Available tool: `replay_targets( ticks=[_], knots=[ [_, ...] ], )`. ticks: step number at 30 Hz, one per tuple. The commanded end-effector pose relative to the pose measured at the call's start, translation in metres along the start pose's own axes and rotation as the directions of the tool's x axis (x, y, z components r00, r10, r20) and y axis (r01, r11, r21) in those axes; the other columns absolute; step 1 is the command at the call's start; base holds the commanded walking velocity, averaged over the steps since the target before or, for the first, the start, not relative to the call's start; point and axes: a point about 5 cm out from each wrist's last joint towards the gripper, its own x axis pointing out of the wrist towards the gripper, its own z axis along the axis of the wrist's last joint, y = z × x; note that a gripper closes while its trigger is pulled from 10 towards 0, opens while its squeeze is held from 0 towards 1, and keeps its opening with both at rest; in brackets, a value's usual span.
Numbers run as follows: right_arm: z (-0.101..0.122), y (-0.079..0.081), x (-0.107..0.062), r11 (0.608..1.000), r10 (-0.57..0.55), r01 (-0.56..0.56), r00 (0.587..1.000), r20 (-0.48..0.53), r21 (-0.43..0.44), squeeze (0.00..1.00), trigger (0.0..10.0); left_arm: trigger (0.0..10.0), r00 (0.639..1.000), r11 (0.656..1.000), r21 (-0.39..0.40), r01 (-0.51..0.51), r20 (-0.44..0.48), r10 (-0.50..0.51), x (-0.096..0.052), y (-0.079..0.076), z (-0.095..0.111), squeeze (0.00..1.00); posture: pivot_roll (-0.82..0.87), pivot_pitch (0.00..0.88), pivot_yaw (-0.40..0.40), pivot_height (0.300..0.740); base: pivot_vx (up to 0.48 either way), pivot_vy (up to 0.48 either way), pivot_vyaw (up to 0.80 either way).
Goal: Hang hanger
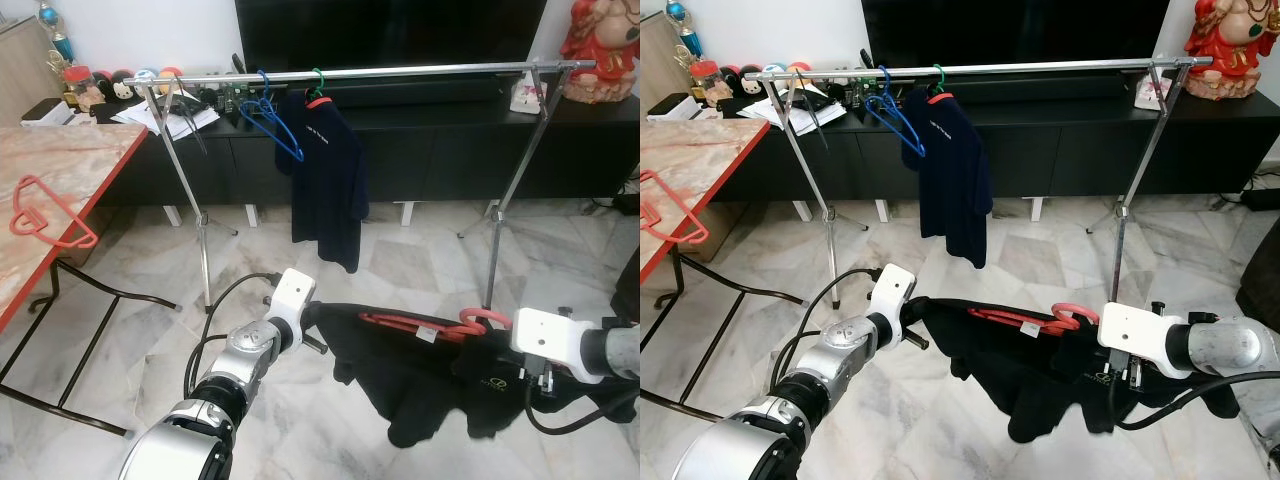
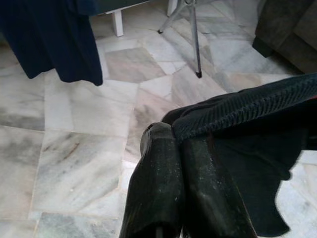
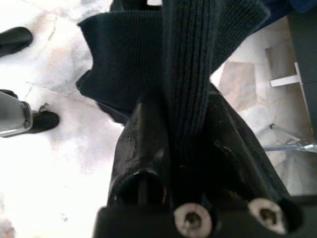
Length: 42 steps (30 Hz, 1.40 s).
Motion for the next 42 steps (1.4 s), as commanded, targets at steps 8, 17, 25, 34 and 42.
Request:
replay_targets(
  ticks=[8,17,25,34,42],
  knots=[
    [0.012,0.02,0.032,0.999,0.029,-0.029,1.0,0.01,-0.017,0.0,0.0,0.0,0.996,0.997,-0.037,0.063,0.067,-0.061,0.005,-0.004,0.026,0.0,-0.21,0.0,0.065,0.74,0.0,0.0,0.0],
    [0.02,0.014,0.053,0.993,-0.116,0.115,0.992,-0.052,-0.025,0.0,0.0,0.0,0.981,0.987,-0.035,0.16,0.113,-0.155,0.007,-0.015,0.051,0.0,-0.2,0.0,0.057,0.74,0.0,0.0,0.0],
    [0.027,0.004,0.068,0.964,-0.257,0.263,0.959,-0.118,0.037,0.0,0.0,0.0,0.976,0.982,-0.036,0.183,0.129,-0.177,0.004,-0.018,0.061,0.0,-0.19,0.0,0.051,0.74,0.0,0.0,0.0],
    [0.067,0.012,0.103,0.939,-0.272,0.261,0.962,0.023,0.222,0.0,0.0,0.0,0.962,0.968,-0.03,0.248,0.125,-0.242,0.004,-0.034,0.065,0.0,-0.18,0.0,0.045,0.74,0.0,0.0,0.0],
    [0.091,0.01,0.127,0.849,-0.358,0.287,0.93,0.083,0.443,0.0,0.0,0.0,0.939,0.941,-0.015,0.337,0.075,-0.335,0.003,-0.062,0.051,0.0,-0.15,0.0,0.044,0.74,0.0,0.0,0.0]
  ],
)
